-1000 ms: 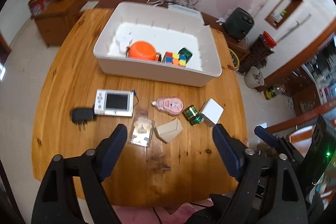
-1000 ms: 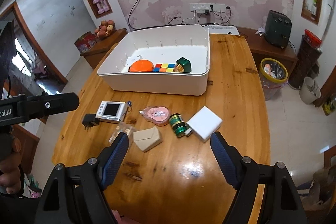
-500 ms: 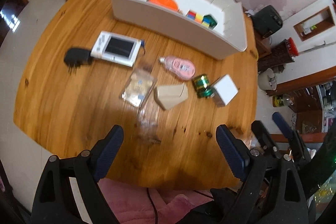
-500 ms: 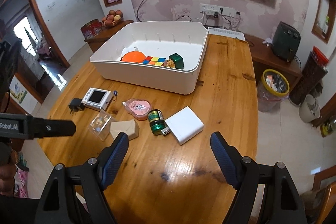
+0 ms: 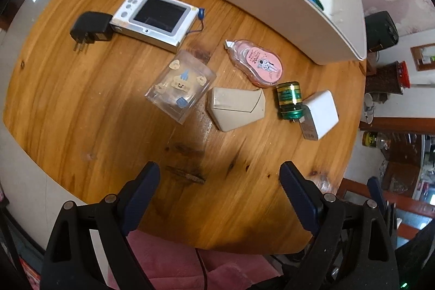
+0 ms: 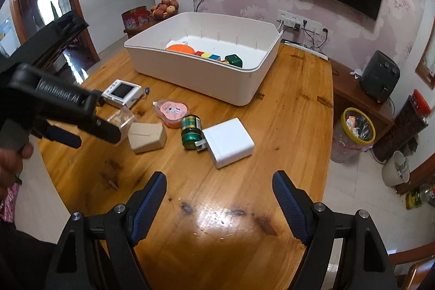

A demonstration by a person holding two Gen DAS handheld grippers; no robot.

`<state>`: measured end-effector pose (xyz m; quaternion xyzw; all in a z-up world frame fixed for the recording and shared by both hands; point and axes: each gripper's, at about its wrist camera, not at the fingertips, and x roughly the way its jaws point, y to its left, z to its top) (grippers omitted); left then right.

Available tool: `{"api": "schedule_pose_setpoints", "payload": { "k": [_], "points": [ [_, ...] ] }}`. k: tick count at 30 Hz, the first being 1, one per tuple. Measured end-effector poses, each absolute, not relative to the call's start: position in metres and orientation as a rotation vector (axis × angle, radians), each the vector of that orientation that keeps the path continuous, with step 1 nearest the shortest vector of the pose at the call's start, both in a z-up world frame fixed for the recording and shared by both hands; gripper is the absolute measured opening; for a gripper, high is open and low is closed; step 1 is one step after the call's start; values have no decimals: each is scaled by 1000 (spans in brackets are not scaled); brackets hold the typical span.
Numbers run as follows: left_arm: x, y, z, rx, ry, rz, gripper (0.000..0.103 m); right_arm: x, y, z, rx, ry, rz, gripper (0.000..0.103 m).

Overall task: Organize rigid objects
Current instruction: 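Move both tools back toward the beige box and white charger on the table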

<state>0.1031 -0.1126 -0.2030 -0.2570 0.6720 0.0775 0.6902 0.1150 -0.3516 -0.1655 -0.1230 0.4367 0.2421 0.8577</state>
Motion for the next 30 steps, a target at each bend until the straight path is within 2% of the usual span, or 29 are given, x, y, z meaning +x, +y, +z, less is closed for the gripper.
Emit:
{"api": "schedule_pose_setpoints", "payload": {
  "k": [14, 30],
  "points": [
    [130, -107, -224, -664, 1581, 232, 91, 139, -350, -185, -367, 888, 592, 81],
    [152, -101, -249, -728, 1660, 268, 91, 172, -329, -212, -380, 954, 637, 81]
  ]
}}
